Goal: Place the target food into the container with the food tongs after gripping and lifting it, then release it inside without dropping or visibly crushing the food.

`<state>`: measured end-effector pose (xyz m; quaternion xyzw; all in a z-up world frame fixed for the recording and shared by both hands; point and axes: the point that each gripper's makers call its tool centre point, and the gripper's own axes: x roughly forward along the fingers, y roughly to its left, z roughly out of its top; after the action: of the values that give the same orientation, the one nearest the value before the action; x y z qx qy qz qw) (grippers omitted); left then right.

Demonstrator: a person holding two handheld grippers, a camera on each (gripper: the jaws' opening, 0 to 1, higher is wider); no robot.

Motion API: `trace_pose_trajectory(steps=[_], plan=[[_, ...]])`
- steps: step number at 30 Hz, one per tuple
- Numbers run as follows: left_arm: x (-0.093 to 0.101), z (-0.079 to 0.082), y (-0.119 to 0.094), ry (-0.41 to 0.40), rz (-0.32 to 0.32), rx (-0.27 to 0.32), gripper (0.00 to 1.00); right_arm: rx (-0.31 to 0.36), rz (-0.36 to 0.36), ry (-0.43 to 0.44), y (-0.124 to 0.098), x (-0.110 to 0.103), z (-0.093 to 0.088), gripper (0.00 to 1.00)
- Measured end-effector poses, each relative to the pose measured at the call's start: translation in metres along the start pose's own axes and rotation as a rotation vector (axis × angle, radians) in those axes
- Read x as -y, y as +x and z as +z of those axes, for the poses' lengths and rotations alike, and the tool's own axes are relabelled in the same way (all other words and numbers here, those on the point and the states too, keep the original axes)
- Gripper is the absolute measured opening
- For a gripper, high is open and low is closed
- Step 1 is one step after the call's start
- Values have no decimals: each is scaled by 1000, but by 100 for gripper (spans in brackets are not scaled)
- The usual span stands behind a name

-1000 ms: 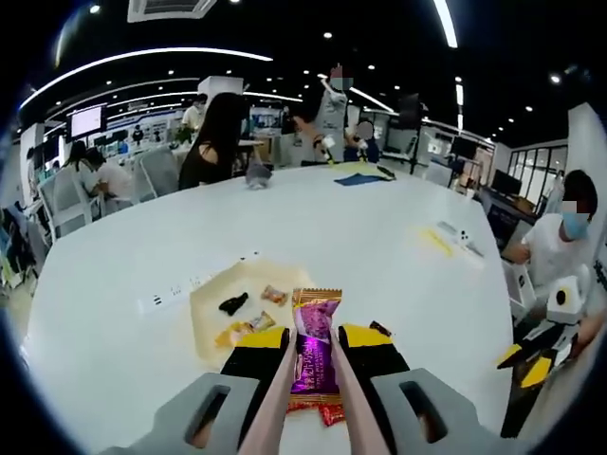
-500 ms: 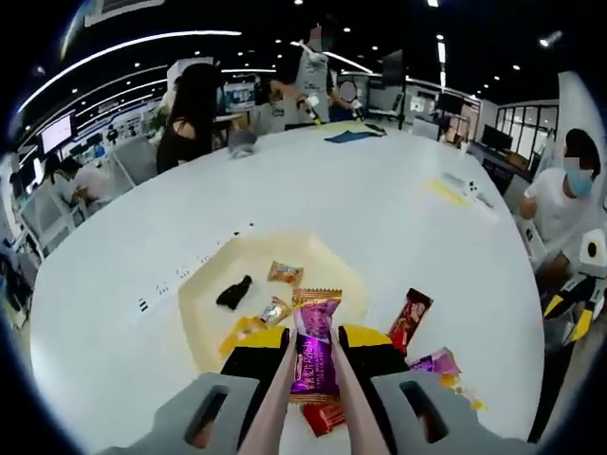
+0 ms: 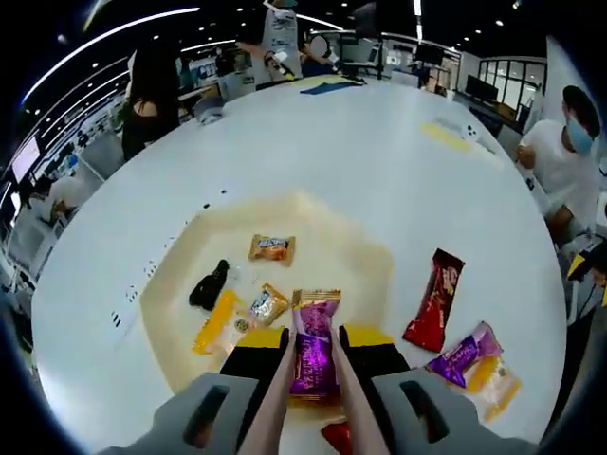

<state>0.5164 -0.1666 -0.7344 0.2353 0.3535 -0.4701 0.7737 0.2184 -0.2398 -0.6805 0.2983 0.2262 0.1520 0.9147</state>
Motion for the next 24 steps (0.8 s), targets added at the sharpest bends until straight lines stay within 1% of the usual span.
trace_pose_trajectory(steps=[3,5,9,11,14,16,18,21,22,23,24], plan=[[10,3,-2,45,-24,0,19,4,-3,-10,3,1,4,50],[11,0,-2,66,-16,-10,21,11,-1,-11,4,1,8,50],[10,-3,-4,53,-10,-9,23,16,2,-25,5,1,13,50],[9,-2,-5,38,-1,10,26,21,7,-34,5,1,16,50],[11,0,-11,45,10,28,28,19,12,-38,5,0,16,50],[11,2,-17,37,20,53,28,14,16,-42,5,-1,15,50],[13,7,-25,2,22,93,27,14,21,-44,4,-3,14,50],[11,16,-49,-44,49,185,28,11,28,-45,4,-4,12,50],[11,17,-52,-53,51,194,29,11,30,-46,4,-4,12,50],[11,16,-61,-79,56,210,29,11,34,-49,4,-5,11,50],[11,16,-63,-81,56,212,29,13,39,-51,3,-6,11,50]])
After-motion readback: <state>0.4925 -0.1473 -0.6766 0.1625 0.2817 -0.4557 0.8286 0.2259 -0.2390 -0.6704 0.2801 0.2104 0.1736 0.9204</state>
